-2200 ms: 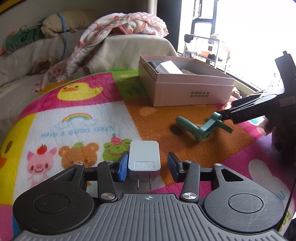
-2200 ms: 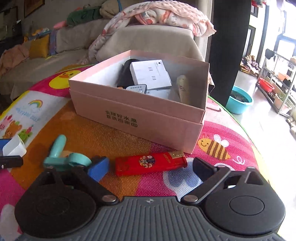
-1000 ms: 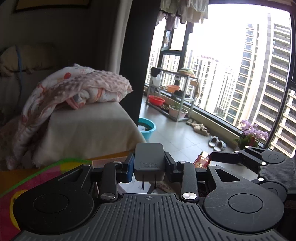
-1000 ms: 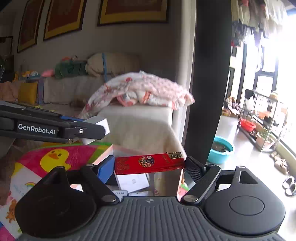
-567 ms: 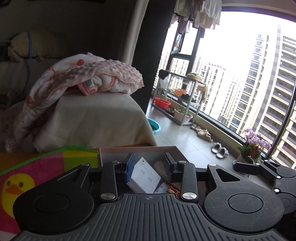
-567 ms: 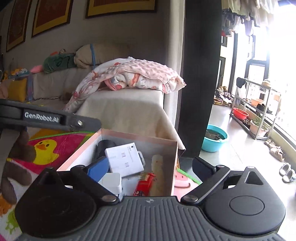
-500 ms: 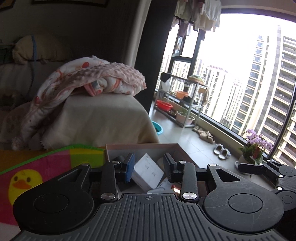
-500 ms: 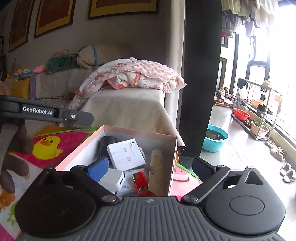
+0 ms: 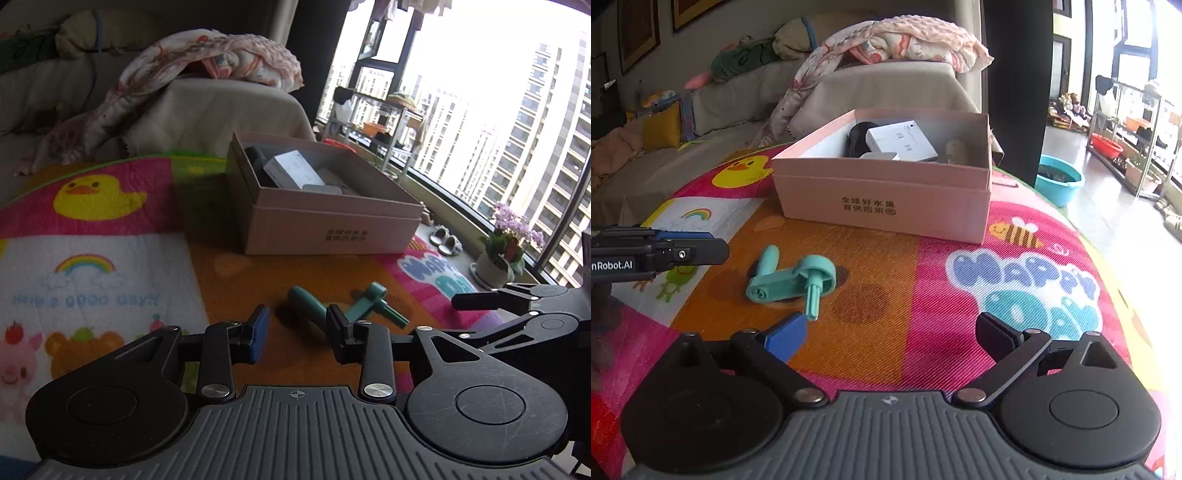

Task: Organize rigid objects
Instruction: 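Reach for the teal toy with the right gripper and grasp it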

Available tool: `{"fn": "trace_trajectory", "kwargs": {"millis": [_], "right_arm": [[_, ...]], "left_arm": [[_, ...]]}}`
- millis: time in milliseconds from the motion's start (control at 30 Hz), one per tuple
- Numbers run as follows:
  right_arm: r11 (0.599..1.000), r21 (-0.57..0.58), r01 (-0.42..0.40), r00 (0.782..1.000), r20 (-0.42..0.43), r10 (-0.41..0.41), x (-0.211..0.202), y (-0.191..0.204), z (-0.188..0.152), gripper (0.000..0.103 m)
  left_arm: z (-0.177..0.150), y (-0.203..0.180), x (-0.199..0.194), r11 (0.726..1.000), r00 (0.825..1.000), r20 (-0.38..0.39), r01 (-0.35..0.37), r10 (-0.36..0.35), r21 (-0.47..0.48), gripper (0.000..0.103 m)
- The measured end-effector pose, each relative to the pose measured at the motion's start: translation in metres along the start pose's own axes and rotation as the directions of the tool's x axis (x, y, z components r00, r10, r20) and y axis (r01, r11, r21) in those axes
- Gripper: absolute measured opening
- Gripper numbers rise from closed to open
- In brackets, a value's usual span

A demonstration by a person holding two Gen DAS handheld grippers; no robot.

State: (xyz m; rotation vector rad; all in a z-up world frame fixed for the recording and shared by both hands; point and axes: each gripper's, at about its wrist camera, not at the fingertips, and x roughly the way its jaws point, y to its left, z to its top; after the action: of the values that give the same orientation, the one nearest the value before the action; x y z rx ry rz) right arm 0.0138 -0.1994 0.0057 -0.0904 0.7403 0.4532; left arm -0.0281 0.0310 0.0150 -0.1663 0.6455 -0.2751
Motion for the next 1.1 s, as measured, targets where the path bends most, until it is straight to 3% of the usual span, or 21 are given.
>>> {"fn": "trace_trajectory", "kwargs": {"millis": [133, 467, 967, 1100], "right_arm": [[1.000, 0.021, 0.010, 1.000, 0.003, -0.010, 0.000, 0.000, -0.005, 0.098], [0.999, -0.006, 0.046, 0.999, -0.021, -0.046, 0.008, 0.006, -0.003, 0.101], [0.998, -0.024, 0.056, 0.998, -0.024, -0.057, 0.009, 0.008, -0.003, 0.101], [0.997, -0.070, 0.026, 0.999, -0.019, -0.028, 0.007, 0.014, -0.001, 0.101]], "left_arm": [[-0.009, -0.011, 0.008, 0.998, 1.000, -0.023, -0.003, 0.005, 0.062, 0.038], [-0.018, -0.016, 0.012, 0.996, 1.000, -0.010, -0.027, 0.028, 0.079, 0.038], [-0.018, -0.018, 0.014, 0.997, 1.000, -0.008, -0.017, 0.017, 0.079, 0.042], [-0.020, -0.012, 0.008, 0.999, 0.999, 0.009, -0.035, 0.035, 0.027, 0.039]]}}
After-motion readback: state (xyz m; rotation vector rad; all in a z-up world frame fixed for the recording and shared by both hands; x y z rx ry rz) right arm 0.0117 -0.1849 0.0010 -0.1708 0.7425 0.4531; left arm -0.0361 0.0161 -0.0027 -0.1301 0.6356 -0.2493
